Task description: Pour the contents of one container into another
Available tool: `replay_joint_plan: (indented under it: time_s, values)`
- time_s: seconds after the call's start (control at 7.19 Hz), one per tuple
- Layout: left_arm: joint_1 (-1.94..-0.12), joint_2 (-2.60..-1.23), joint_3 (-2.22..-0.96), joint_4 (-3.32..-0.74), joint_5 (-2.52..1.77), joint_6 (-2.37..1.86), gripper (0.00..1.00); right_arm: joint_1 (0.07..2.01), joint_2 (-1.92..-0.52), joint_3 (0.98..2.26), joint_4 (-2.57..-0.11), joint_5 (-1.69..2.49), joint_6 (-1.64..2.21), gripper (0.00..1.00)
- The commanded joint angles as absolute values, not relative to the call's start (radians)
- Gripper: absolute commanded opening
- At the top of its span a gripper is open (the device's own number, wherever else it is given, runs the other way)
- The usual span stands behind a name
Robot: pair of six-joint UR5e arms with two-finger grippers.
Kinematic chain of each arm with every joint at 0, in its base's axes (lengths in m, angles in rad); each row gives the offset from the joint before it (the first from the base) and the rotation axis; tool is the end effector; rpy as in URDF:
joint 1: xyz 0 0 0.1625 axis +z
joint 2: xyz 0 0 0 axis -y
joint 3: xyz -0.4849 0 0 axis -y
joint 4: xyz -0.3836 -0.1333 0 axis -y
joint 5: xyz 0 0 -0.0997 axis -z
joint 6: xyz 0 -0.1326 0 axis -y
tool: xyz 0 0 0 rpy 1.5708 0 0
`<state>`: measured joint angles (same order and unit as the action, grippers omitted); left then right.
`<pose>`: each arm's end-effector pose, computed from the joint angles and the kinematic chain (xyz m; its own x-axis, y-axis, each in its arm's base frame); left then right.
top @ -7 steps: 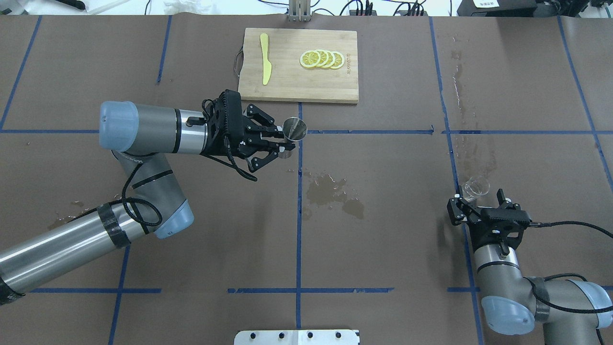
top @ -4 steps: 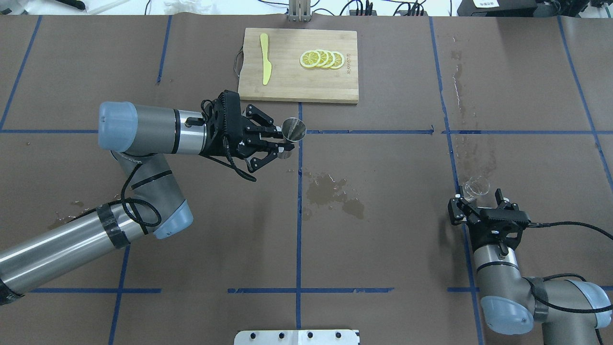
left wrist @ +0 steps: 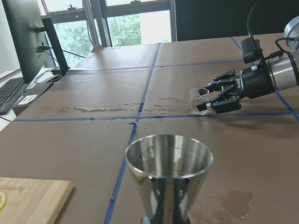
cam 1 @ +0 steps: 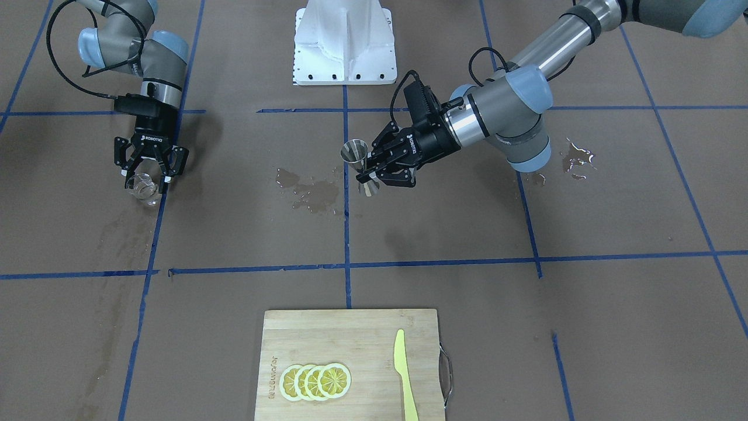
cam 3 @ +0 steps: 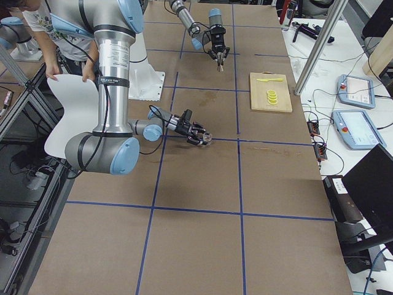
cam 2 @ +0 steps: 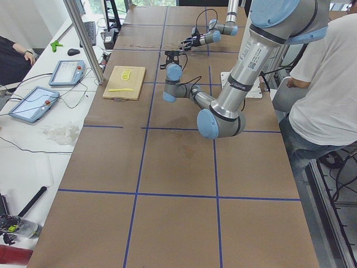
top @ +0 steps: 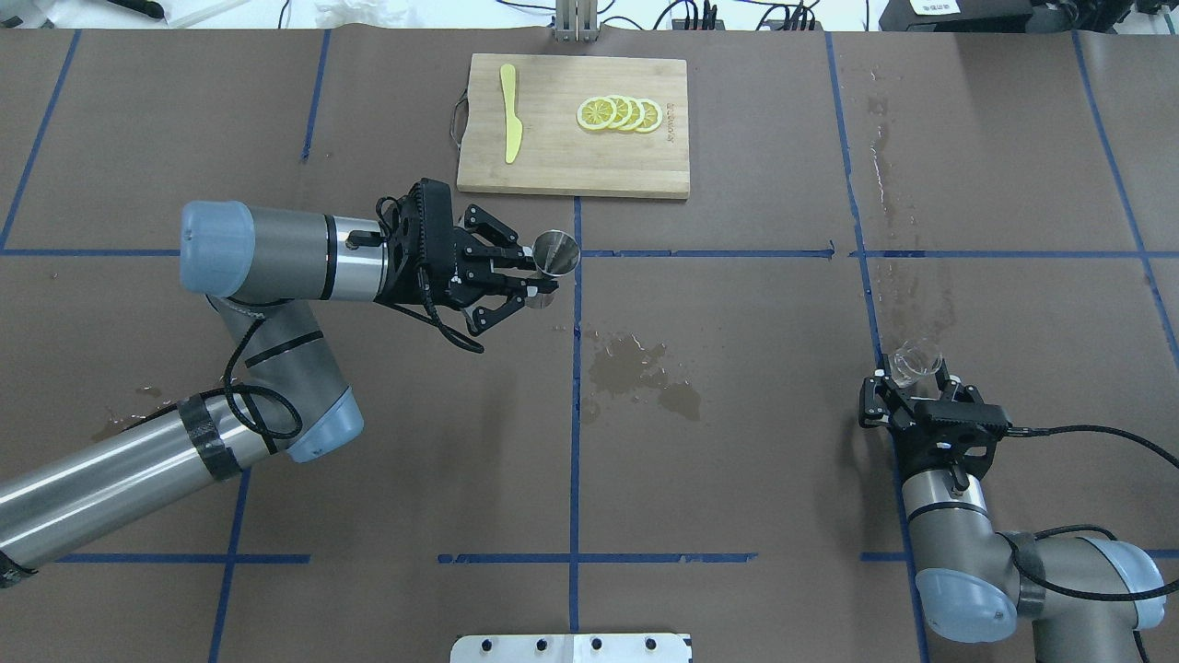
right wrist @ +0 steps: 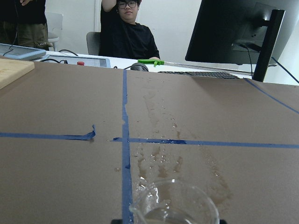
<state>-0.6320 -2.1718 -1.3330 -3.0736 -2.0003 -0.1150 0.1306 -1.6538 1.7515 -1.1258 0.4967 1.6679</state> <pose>0.5341 -0.4878 0.2957 0.1873 0.9822 0.0106 0.2579 -0.0596 0.9643 -0.4231 -0.3076 0.6109 0.7954 0.1511 0.5870 -0.5921 0.4006 0.6992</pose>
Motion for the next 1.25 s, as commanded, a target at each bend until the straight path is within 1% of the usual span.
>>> replay_joint_plan:
  time_s: [0.0, 0.14, 0.28, 0.42, 0.56, 1.11]
  values:
    - [-0.632, -2.169, -1.333, -3.079, -2.000, -0.115, 0.00, 0.132, -1.652, 1.737, -1.126, 0.495, 1.669, 0.72]
    - [-0.632, -2.169, -1.333, -3.079, -2.000, -0.115, 0.00, 0.132, -1.652, 1.724, -1.124, 0.494, 1.669, 0.62]
    - [-0.632, -2.169, -1.333, -3.079, -2.000, -0.115, 0.00, 0.132, -1.652, 1.724, -1.124, 0.495, 1.669, 0.36]
    - [-0.632, -2.169, -1.333, -3.079, -2.000, -0.115, 0.00, 0.133, -1.652, 1.724, -1.124, 0.494, 1.669, 0.05]
    - [-0.632, -2.169, -1.335, -3.079, -2.002, -0.115, 0.00, 0.135, -1.652, 1.727, -1.123, 0.494, 1.669, 0.00]
    - [-0.632, -2.169, -1.338, -3.080, -2.000, -0.115, 0.00, 0.167, -1.652, 1.799, -1.108, 0.495, 1.626, 0.00]
